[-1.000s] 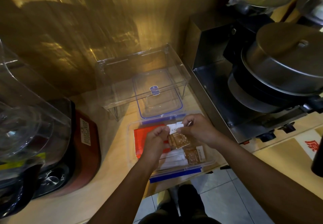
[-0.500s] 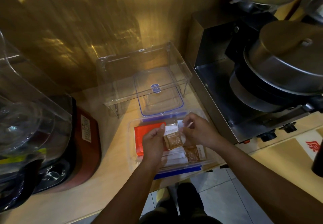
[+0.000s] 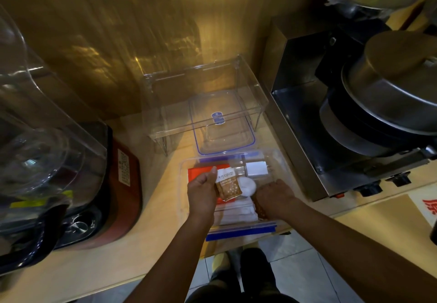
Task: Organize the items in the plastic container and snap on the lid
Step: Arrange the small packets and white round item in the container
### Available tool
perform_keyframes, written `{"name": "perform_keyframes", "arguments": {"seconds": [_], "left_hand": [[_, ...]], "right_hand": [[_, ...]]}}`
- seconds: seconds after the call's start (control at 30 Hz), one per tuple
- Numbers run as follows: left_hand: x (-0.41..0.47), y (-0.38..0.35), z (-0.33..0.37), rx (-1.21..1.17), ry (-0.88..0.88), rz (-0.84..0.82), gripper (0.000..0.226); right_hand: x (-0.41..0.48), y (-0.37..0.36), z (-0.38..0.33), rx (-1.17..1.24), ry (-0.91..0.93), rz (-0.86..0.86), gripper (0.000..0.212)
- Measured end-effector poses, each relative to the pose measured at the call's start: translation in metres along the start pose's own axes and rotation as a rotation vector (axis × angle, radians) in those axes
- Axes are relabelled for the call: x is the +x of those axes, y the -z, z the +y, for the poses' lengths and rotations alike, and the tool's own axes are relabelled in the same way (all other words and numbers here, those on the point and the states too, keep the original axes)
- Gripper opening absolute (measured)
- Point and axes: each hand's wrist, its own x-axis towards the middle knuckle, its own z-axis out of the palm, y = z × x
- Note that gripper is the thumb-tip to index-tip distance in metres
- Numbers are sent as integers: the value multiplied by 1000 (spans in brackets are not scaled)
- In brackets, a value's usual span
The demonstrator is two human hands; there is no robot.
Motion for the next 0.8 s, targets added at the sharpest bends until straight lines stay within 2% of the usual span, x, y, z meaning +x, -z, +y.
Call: {"name": "perform_keyframes", "arguments": {"seconds": [0.07,0.17,0.27,0.4,0.57,0.67,0.8], "left_hand": [[-1,2,1,0,-3,-8,27],[-1,6,1,14,-14,-32,25],[2,10,0,7,-6,-17,26],[5,8,0,22,1,-6,29],[4,0,2,39,-17,-50,30],[2,-6,3,40,-1,-87,29],[-3,-11,1,45,2,-137,29]], "right_hand": [[0,3,0,61,21,-11,27],[-9,19,3,310,48,-20,28],[-21,43,15,395,143,-76,27],[-33,73,30,589,143,70,8],[-41,92,29,1044,132,36,6],[-35,88,17,1102,123,50,10],[-21,81,4,1088,33,152,18]]}}
